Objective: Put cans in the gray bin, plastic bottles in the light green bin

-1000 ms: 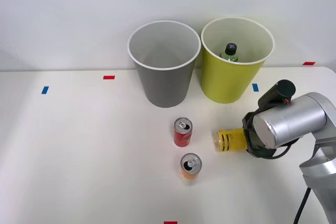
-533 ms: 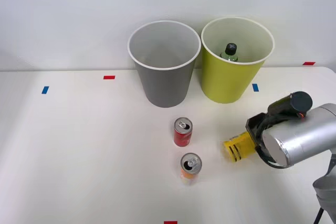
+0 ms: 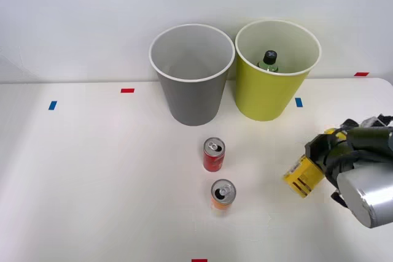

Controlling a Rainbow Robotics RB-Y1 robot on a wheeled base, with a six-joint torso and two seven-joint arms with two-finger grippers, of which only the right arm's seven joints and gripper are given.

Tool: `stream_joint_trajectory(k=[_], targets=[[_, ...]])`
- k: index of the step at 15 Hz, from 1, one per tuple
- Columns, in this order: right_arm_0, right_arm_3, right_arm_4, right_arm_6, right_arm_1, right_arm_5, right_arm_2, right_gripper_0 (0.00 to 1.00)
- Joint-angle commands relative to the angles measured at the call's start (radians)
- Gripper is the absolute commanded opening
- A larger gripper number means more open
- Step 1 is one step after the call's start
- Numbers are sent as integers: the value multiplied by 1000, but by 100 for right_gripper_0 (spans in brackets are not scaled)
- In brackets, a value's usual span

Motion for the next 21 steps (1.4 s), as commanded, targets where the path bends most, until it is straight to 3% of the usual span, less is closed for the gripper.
stream_joint_trajectory(k=[1, 5, 10, 15, 21], targets=[[79, -118, 43, 209, 36, -68, -39, 0], [139, -231, 104, 440, 94, -107, -62, 0], [140, -231, 104, 618, 128, -200, -90, 0], [140, -231, 46, 637, 169, -256, -106, 0], [117, -231, -12, 641, 214, -459, -123, 0]])
